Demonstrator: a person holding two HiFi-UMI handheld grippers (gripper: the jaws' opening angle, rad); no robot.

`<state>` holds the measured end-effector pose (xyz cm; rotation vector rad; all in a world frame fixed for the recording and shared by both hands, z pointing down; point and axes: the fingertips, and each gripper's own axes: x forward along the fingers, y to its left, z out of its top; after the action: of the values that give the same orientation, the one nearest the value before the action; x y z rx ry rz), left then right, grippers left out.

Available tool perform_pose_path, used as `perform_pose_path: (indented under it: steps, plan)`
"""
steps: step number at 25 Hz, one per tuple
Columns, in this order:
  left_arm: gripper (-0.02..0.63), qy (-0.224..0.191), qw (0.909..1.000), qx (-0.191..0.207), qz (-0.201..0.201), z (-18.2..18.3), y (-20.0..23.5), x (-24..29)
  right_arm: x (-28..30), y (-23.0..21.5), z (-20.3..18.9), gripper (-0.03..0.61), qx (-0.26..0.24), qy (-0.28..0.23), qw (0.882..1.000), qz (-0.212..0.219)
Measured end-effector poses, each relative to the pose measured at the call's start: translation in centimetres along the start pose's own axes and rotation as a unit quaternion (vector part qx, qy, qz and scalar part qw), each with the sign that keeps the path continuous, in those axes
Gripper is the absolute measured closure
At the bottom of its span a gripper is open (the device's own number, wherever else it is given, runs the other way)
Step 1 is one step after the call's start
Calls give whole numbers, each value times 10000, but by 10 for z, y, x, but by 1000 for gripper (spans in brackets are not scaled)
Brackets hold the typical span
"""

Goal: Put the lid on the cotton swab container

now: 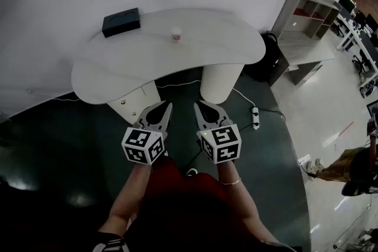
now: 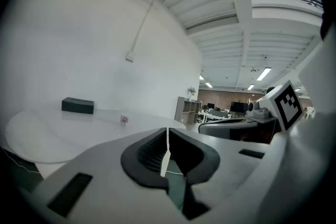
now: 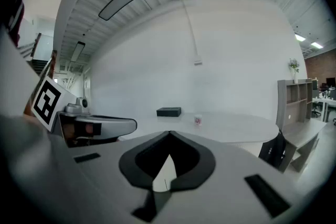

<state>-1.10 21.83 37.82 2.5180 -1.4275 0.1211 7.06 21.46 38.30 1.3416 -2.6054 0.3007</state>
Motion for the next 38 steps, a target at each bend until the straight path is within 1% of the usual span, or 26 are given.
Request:
perform_pose_path:
  steps: [3, 12, 16, 21, 29, 34, 38]
  plan:
    - [580, -5, 10000, 39, 29, -3, 0, 4, 0, -3, -3, 563, 33, -30, 10000, 14]
    - [580, 44, 9999, 104, 126, -6, -2, 8, -2, -16, -12, 563, 335, -27, 9994, 37]
    - [580, 88, 9998, 61, 182, -5, 7, 14, 7, -20, -17, 563, 429, 79, 9990, 80]
    - [580, 74, 9995, 61, 286, 4, 23, 26, 21, -21, -11, 563, 379, 124, 9990, 188]
    - [579, 174, 9994, -107, 268, 1, 51, 66, 56, -45, -13, 563, 422, 339, 9984, 172]
    - [580, 235, 9993, -159, 252, 0, 77, 103, 91, -65, -12, 563, 420, 448, 9979, 189]
    - [580, 281, 9988, -283, 296, 3, 102, 130, 123, -80, -8, 563, 450, 579, 9971, 206]
